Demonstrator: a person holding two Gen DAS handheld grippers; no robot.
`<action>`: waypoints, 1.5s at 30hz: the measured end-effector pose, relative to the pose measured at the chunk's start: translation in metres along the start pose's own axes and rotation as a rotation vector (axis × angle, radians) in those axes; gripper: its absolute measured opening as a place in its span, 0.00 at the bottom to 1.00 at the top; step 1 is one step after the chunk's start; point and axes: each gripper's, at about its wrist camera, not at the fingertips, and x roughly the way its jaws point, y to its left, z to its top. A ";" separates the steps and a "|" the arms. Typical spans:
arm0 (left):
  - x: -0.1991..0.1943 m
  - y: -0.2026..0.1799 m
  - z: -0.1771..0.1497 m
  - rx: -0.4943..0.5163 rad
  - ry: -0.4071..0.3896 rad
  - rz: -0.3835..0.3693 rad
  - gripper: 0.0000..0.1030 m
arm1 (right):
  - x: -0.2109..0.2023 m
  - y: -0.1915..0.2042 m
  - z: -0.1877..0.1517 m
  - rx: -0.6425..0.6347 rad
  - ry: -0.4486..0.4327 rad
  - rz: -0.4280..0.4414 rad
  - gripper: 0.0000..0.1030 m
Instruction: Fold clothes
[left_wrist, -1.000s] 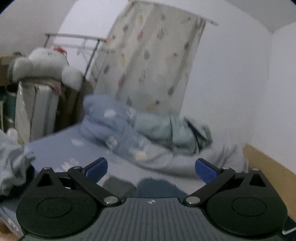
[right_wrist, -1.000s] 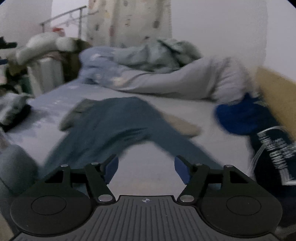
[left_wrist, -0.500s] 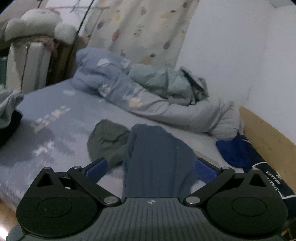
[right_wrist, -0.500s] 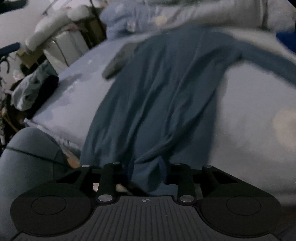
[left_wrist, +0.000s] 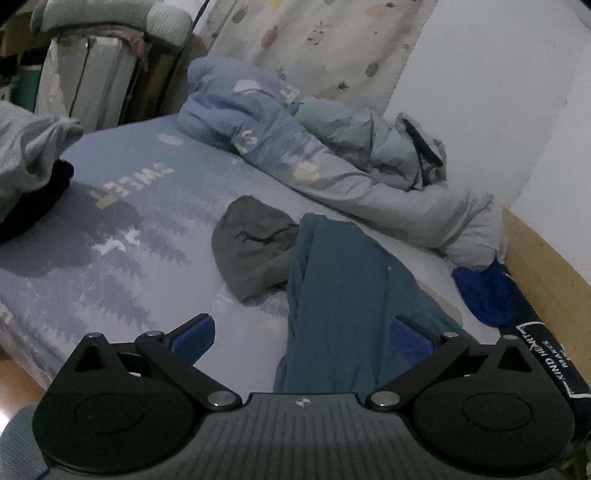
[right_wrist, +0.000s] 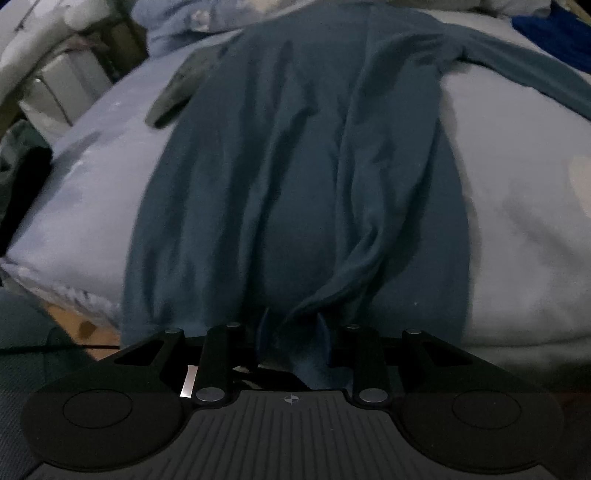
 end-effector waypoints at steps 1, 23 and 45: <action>0.001 0.002 -0.001 -0.006 0.003 -0.001 1.00 | 0.002 0.000 0.000 0.001 0.002 -0.007 0.23; 0.019 0.004 -0.009 -0.059 0.062 -0.042 1.00 | -0.108 -0.175 0.015 0.126 -0.028 -0.130 0.02; 0.052 -0.036 -0.015 -0.023 0.134 -0.073 1.00 | -0.074 -0.209 -0.019 0.091 0.157 -0.271 0.06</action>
